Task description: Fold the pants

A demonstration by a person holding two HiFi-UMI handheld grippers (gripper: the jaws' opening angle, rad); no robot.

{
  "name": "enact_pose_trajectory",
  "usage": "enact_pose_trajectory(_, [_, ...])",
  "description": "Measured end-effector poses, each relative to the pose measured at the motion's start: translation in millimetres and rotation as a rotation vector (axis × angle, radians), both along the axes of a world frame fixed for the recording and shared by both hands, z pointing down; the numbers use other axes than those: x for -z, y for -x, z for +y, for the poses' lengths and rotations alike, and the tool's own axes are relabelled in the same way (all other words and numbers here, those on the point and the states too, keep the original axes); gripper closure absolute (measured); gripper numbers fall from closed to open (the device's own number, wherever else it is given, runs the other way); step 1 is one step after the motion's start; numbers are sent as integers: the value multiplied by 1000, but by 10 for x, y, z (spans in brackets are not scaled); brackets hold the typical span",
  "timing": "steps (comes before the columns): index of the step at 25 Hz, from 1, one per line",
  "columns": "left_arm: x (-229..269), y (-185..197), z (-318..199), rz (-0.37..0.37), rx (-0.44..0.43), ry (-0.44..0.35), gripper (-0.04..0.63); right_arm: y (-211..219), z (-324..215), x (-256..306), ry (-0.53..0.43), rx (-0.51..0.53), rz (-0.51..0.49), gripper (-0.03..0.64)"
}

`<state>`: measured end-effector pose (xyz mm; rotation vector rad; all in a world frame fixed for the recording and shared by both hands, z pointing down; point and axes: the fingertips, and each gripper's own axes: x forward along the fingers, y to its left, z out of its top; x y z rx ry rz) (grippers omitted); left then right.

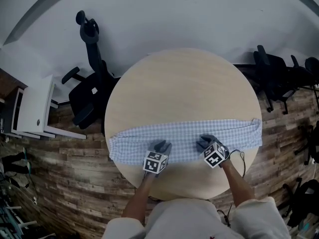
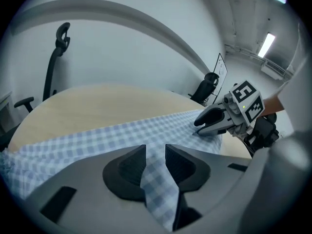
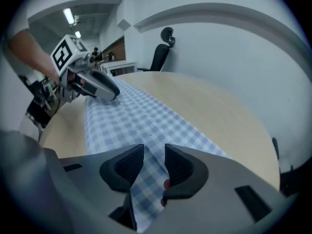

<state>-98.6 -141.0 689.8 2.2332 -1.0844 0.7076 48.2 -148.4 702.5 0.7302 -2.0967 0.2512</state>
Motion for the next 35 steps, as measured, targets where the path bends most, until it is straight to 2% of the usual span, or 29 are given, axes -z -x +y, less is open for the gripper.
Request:
enact_pose_trajectory(3, [-113, 0, 52, -29, -23, 27, 476, 85, 17, -62, -97, 143, 143, 475])
enact_pose_trajectory(7, [-205, 2, 87, -40, -20, 45, 476, 85, -27, -141, -140, 175, 216, 517])
enact_pose_trajectory(11, [-238, 4, 96, -39, -21, 50, 476, 64, -67, -162, -142, 137, 196, 580])
enact_pose_trajectory(19, [-207, 126, 1, -42, -4, 38, 476, 27, -441, 77, -139, 6, 92, 584])
enact_pose_trajectory(23, [-155, 264, -228, -47, 31, 23, 476, -6, -709, 127, -143, 11, 100, 584])
enact_pose_trajectory(27, [-177, 518, -444, -85, 54, 26, 476, 7, -880, 51, -124, 29, 116, 584])
enact_pose_trajectory(35, [-326, 1036, -763, -125, 135, 59, 476, -12, -1072, -148, -118, 29, 129, 583])
